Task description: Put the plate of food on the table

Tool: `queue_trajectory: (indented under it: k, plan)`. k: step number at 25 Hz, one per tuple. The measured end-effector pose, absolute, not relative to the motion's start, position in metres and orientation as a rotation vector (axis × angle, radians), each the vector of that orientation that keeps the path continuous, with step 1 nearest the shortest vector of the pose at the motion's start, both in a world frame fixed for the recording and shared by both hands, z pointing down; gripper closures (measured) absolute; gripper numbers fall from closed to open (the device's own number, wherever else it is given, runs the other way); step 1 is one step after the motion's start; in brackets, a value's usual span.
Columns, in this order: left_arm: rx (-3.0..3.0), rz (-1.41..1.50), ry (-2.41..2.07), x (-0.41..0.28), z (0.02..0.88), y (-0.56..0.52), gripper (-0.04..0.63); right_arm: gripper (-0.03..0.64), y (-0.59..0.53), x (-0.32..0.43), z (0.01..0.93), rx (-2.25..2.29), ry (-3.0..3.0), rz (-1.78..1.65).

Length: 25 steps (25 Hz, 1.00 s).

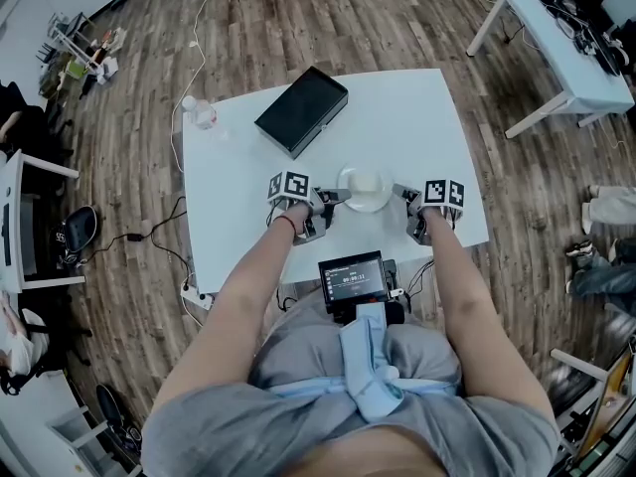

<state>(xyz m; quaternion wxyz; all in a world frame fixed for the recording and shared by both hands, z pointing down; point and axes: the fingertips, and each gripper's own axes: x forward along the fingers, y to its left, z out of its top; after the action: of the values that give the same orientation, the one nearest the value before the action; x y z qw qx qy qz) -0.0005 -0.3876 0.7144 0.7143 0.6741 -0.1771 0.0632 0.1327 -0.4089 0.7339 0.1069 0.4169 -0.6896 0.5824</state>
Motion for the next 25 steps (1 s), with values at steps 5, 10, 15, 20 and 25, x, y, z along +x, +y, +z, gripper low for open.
queue_trajectory:
  k: [5, 10, 15, 20, 25]
  plan:
    - [1.722, 0.171, -0.377, 0.005, 0.696, -0.389, 0.494, 0.554, -0.405, 0.113, 0.708, 1.163, -2.215, 1.471]
    - [2.020, 0.319, -0.439, 0.001, 0.689, -0.390, 0.494, 0.554, -0.395, 0.106, 0.691, 1.156, -2.320, 1.196]
    - [2.204, 0.431, -0.464, -0.001, 0.683, -0.381, 0.495, 0.554, -0.376, 0.093, 0.676, 1.103, -2.397, 1.048]
    - [2.341, 0.456, -0.455, 0.000, 0.666, -0.371, 0.500, 0.554, -0.357, 0.085, 0.661, 1.060, -2.450, 0.885]
    - [2.386, 0.337, -0.489, -0.011, 0.639, -0.362, 0.558, 0.554, -0.339, 0.073, 0.633, 1.038, -2.539, 0.764]
